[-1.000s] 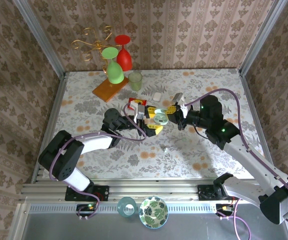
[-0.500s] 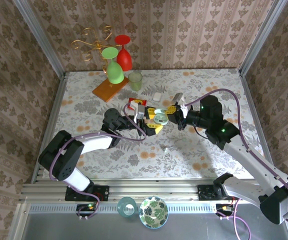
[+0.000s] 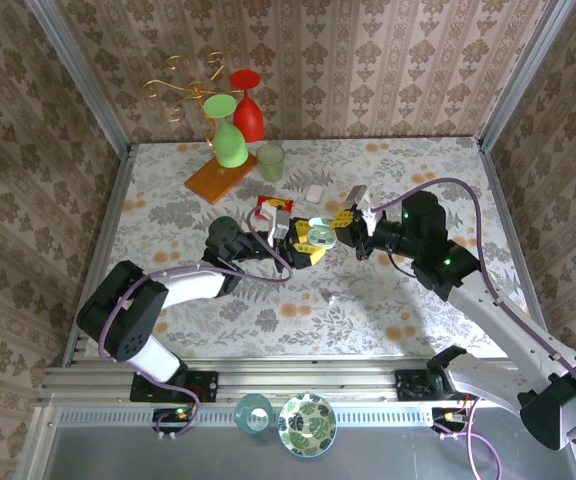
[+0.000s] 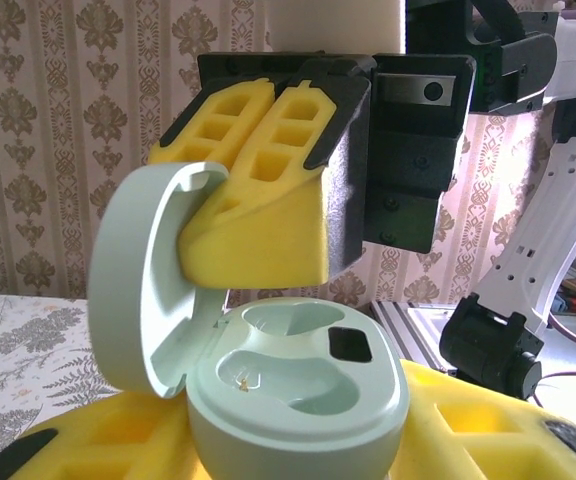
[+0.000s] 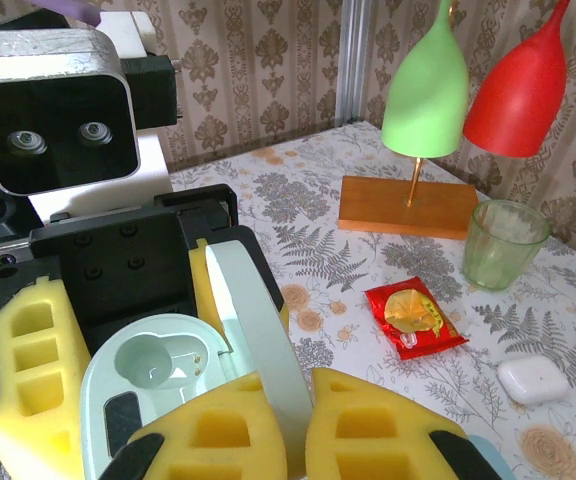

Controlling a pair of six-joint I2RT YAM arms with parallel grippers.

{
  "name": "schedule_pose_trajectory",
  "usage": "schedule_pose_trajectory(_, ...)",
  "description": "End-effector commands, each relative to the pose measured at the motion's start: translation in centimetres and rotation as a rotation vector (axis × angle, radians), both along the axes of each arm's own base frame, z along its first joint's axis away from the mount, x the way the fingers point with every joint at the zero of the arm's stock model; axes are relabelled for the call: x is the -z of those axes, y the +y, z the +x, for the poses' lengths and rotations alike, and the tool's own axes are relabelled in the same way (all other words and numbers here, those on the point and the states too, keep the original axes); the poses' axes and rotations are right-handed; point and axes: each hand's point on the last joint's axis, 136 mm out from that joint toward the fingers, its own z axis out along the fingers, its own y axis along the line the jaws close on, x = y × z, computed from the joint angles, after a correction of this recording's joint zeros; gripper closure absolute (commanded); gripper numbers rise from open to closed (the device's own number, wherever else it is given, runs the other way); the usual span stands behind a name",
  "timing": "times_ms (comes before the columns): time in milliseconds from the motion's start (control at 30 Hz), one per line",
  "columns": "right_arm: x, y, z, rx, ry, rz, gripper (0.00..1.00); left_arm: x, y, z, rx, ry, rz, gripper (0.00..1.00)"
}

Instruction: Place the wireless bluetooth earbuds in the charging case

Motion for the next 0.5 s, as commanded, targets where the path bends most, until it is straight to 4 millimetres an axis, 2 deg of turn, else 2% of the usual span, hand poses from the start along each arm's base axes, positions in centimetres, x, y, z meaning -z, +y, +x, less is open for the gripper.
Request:
schedule_pose_trajectory(0, 0.01, 0.31, -0.28, -0.019, -0.004, 0.012, 1.00, -0.76, 0.26, -0.51, 0.017, -0.017, -0.017, 0.59)
schedule_pose_trajectory(333, -0.13, 0.26, -0.11, -0.010, -0.008, 0.013, 1.00, -0.76, 0.31, -0.44, 0.015, -0.018, -0.017, 0.70)
schedule_pose_trajectory(467, -0.44, 0.19, -0.09, -0.003, -0.008, 0.020, 0.96, -0.60, 0.42, -0.19, 0.004, -0.018, -0.016, 0.73)
